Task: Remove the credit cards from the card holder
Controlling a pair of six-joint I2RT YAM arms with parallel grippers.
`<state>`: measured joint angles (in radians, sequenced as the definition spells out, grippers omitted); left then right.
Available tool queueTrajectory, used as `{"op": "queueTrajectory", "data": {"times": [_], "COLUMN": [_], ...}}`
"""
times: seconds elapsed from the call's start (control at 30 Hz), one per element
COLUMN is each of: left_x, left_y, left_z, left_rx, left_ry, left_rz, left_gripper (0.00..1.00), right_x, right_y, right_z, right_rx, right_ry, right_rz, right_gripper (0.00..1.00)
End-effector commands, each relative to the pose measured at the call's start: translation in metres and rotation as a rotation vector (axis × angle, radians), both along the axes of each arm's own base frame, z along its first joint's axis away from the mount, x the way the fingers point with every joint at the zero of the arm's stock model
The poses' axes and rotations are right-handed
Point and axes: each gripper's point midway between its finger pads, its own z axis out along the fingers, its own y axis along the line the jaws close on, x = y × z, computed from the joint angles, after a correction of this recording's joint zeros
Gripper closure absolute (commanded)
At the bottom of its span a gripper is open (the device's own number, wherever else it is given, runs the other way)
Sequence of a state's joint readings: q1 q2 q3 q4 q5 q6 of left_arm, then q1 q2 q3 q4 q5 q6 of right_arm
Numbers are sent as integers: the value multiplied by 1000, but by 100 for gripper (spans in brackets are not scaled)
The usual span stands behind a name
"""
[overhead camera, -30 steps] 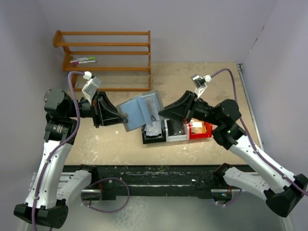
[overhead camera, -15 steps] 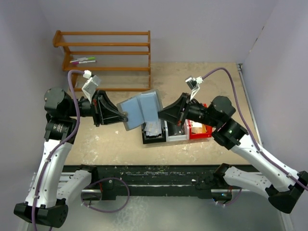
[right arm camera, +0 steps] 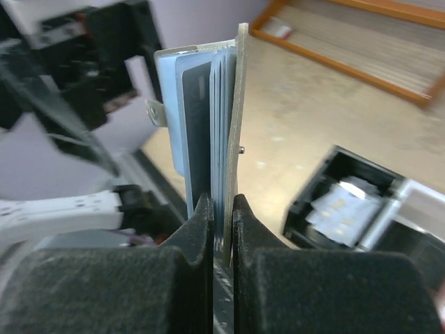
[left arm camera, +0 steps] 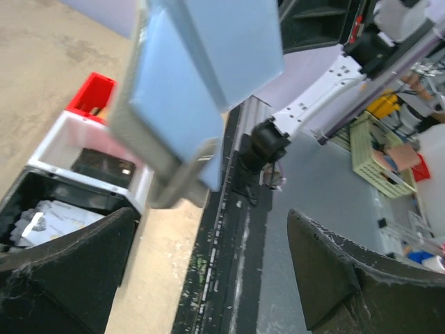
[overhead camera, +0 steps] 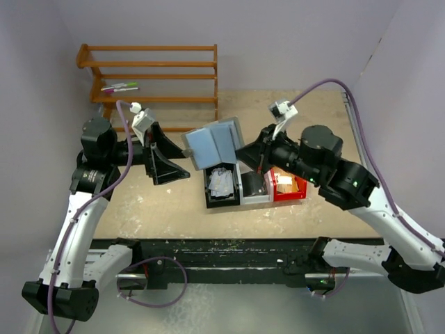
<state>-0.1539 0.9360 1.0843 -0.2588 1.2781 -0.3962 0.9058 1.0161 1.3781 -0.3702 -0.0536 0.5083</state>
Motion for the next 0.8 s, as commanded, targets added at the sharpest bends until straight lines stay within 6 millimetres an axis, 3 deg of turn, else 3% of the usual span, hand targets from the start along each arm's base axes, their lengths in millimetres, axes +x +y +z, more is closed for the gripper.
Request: {"op": "queueTrajectory", "data": {"times": [0.0,0.17,0.53,0.67,0.77], "left_x": [26,37,48,51,52], "left_y": [6,9,7,6,5], "left_z": [-20,-30,-30,-34,-33], "left_rx": [78,120,114,109,90], "left_ry": [-61,-70,-42,-28,-7], "left_rz": [141,183,180,183,185], "left_gripper": [7,5,1,1,0], "right_x": [36,56,67,51,35], "right_y": [-32,-44,-33,-17,0], "right_z": [-36,-52,-52,-46,-29], "right_rx": [-323,-486,-543,-463,-324], "right_ry": [-36,-46,-98,-91,-87], "right_rz": [-225,-317,-291,-178,-90], "right_gripper": [100,100,100,100,100]}}
